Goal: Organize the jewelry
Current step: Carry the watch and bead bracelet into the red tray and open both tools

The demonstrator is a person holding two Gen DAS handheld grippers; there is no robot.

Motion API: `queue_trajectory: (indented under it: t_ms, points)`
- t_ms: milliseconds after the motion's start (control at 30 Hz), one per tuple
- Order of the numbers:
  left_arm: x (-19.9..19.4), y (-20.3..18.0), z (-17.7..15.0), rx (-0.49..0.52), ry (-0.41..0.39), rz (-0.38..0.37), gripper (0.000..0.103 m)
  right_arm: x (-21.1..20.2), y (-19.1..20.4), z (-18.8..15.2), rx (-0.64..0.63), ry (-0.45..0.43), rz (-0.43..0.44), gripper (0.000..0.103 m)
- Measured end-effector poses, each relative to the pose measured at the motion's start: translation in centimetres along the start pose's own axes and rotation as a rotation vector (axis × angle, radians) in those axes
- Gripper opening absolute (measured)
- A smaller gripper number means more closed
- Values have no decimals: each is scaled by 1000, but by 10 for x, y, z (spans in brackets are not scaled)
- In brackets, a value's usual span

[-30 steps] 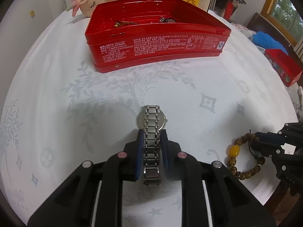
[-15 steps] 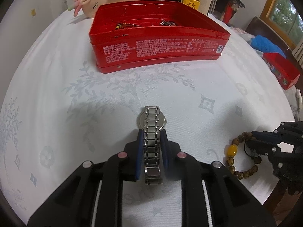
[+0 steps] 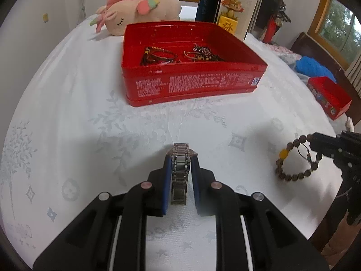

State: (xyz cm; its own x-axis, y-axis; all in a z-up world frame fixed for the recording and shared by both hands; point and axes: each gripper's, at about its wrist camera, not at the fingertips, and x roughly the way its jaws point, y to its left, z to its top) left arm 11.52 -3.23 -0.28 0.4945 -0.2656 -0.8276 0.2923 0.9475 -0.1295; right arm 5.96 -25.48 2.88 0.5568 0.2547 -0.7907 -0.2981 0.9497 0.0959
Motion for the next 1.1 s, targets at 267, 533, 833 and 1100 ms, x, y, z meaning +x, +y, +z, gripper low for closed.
queue_trajectory:
  t_ms: [267, 533, 833, 1100]
  points:
    - [-23, 4, 10, -15, -61, -19, 16, -13, -1, 18, -7, -49, -12, 11]
    - [-43, 3, 26, -11, -119, -33, 16, -17, 1, 37, -23, -72, -1, 11]
    - [-54, -4, 57, 16, -154, -31, 16, -23, -2, 74, -18, -111, 8, 11]
    - [-57, -8, 99, 28, -182, -35, 16, -24, -13, 118, 5, -155, 23, 10]
